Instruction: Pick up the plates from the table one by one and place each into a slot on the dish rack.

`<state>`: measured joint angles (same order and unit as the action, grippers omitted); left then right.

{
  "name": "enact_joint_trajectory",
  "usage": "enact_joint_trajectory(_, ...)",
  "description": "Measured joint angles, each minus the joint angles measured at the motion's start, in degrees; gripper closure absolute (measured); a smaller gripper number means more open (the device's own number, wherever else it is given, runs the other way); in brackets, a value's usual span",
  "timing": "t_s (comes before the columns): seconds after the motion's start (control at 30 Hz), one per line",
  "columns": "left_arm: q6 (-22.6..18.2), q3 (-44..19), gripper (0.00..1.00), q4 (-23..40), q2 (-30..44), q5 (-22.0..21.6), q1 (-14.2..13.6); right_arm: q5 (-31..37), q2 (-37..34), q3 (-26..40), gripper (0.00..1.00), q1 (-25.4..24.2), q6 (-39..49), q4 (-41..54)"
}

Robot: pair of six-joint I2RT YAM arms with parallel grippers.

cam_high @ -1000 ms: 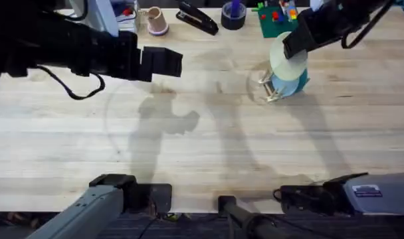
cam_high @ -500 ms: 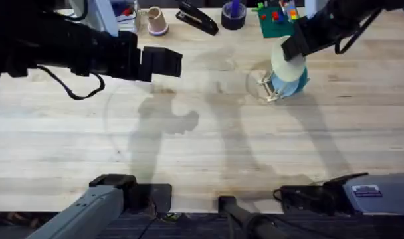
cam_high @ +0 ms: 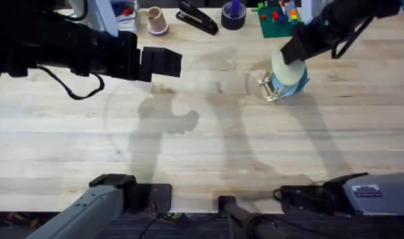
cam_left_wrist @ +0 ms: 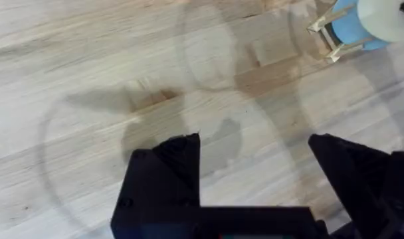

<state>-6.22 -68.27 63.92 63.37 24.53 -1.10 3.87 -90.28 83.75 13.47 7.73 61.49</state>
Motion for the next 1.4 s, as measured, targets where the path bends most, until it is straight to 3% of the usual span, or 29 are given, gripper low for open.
enact_joint_trajectory(1.4, 0.0, 0.0, 0.005, 0.0, 0.0, -0.2, 0.0, -0.5, -6.3, -1.0, 0.966, 0.1, 0.2, 0.0)
